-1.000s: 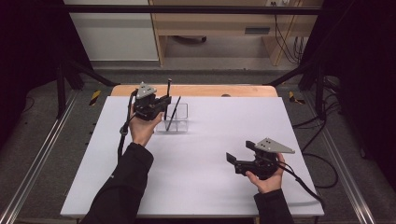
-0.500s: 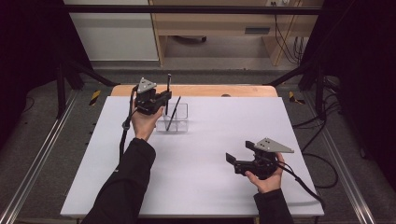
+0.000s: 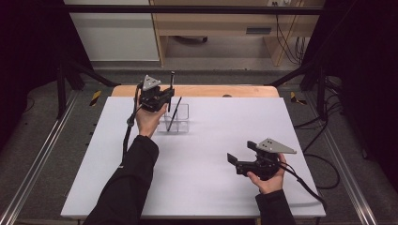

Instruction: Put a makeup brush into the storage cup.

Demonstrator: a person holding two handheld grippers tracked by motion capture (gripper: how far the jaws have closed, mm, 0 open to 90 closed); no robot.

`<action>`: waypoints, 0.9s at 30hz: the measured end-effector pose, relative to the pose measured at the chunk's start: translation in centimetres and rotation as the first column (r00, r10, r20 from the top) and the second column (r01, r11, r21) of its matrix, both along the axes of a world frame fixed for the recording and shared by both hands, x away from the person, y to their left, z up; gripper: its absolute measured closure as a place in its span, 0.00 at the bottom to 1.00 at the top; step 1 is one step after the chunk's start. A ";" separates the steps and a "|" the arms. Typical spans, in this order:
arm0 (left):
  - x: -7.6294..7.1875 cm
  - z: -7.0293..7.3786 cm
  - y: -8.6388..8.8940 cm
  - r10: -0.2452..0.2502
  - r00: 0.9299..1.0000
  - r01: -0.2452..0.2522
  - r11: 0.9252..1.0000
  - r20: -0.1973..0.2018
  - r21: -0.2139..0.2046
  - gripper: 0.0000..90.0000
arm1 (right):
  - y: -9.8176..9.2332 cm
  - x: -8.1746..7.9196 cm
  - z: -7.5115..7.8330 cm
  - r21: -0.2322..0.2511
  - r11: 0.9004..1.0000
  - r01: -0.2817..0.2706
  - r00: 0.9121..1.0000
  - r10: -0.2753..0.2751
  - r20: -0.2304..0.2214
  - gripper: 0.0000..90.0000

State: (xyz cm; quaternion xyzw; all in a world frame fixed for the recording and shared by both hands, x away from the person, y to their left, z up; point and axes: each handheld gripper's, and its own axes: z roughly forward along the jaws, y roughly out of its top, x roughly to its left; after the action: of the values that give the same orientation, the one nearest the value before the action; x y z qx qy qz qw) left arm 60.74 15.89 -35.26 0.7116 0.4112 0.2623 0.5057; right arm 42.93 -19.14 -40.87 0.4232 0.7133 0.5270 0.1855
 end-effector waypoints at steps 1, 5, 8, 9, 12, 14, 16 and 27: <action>0.1 -0.1 0.0 0.004 1.000 -0.004 1.000 -0.005 0.001 0.92 | 0.0 0.0 0.0 0.003 1.000 0.001 1.000 -0.001 0.002 0.09; 0.4 -0.6 0.0 0.013 1.000 -0.012 1.000 -0.015 0.012 0.92 | -0.1 0.0 0.1 0.006 1.000 0.002 1.000 -0.002 0.003 0.09; 0.5 -0.9 -0.1 0.013 1.000 -0.013 1.000 -0.015 0.016 0.92 | -0.1 0.0 0.1 0.007 1.000 0.001 1.000 -0.001 0.004 0.09; 0.5 -0.9 -0.2 0.014 1.000 -0.014 1.000 -0.010 0.022 0.92 | -0.1 0.0 0.1 0.007 1.000 0.001 1.000 -0.001 0.003 0.09; 0.5 -1.3 -0.2 0.015 1.000 -0.015 0.999 -0.015 0.031 0.92 | -0.1 0.0 0.1 0.006 1.000 0.000 1.000 0.000 0.004 0.09; 0.5 -1.5 -0.1 0.017 1.000 -0.016 0.999 -0.019 0.038 0.92 | -0.1 0.0 0.1 0.005 1.000 0.000 1.000 0.000 0.003 0.09; 0.5 -1.9 0.0 0.020 1.000 -0.019 0.999 -0.023 0.039 0.92 | 0.0 0.0 0.1 0.005 1.000 -0.001 1.000 0.001 0.003 0.09; 0.1 -3.3 0.3 0.017 0.999 -0.016 0.999 -0.030 0.034 0.92 | 0.1 0.0 -0.1 0.003 1.000 -0.003 1.000 0.003 -0.002 0.09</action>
State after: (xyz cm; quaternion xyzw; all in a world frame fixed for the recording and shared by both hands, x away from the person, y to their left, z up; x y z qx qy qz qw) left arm 60.89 16.22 -38.51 0.7206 0.4201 0.2626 0.4850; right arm 42.96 -19.04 -40.95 0.4229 0.7133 0.5280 0.1834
